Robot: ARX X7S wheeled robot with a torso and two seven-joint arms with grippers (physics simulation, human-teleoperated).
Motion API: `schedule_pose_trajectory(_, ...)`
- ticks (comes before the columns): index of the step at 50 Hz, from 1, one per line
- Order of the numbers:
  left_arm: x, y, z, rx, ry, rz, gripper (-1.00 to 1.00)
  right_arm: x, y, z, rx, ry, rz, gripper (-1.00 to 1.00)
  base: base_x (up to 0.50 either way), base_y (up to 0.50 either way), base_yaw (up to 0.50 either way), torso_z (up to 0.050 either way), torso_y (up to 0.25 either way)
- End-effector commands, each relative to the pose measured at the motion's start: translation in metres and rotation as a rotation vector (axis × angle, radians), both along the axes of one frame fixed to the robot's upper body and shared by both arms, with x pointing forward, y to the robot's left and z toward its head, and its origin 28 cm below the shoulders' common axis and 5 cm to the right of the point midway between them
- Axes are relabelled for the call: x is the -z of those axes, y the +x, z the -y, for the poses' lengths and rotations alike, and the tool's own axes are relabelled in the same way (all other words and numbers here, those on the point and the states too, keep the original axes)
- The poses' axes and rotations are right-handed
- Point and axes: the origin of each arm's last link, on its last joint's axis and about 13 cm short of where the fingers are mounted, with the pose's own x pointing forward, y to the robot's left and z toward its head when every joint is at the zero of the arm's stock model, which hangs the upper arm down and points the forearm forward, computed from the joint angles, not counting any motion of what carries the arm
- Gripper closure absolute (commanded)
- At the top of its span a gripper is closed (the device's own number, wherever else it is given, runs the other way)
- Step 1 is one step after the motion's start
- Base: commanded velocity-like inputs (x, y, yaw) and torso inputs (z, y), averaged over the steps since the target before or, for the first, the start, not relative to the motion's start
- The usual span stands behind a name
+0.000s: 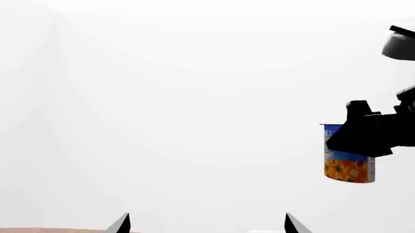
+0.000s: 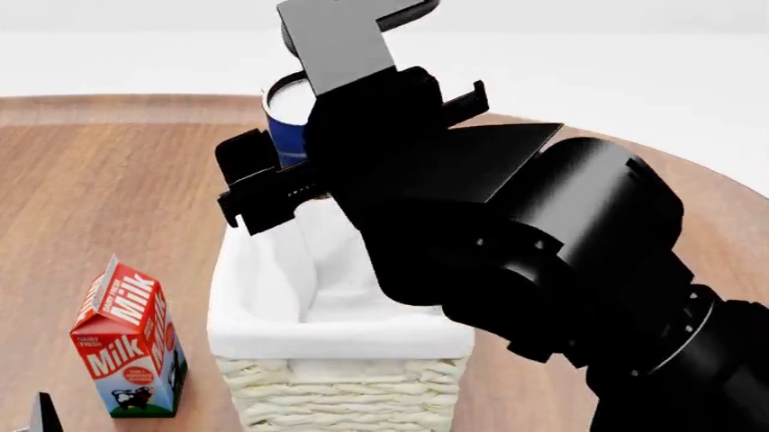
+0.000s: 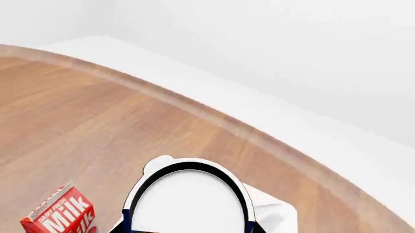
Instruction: Pick up the alphabet soup, and put it in the basket.
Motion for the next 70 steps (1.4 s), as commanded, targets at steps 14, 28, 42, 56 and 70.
schedule_pose_trajectory(14, 0.0002, 0.0001, 0.0019, 0.003, 0.007, -0.001, -1.0, -0.0058, 0.0182, 0.008, 0.073, 0.07, -0.086, 1.0, 0.0, 0.0, 0.0, 0.0, 0.001)
schedule_pose_trajectory(28, 0.0009, 0.0006, 0.0023, -0.007, 0.028, -0.003, -1.0, -0.0078, 0.0146, 0.0048, 0.06, 0.053, -0.064, 1.0, 0.0, 0.0, 0.0, 0.0, 0.001)
schedule_pose_trajectory(42, 0.0006, 0.0, 0.0022, -0.009, 0.031, -0.004, -1.0, -0.0042, 0.0162, 0.003, 0.053, 0.045, -0.073, 1.0, 0.0, 0.0, 0.0, 0.0, -0.038)
schedule_pose_trajectory(56, 0.0002, 0.0, 0.0024, -0.01, 0.035, -0.001, -1.0, -0.0031, 0.0178, 0.0045, 0.063, 0.035, -0.068, 1.0, 0.0, 0.0, 0.0, 0.0, -0.109)
schedule_pose_trajectory(70, 0.0004, -0.0006, 0.0024, -0.009, 0.036, 0.0, -1.0, -0.0038, 0.0161, 0.0033, 0.063, 0.026, -0.06, 1.0, 0.0, 0.0, 0.0, 0.0, -0.109)
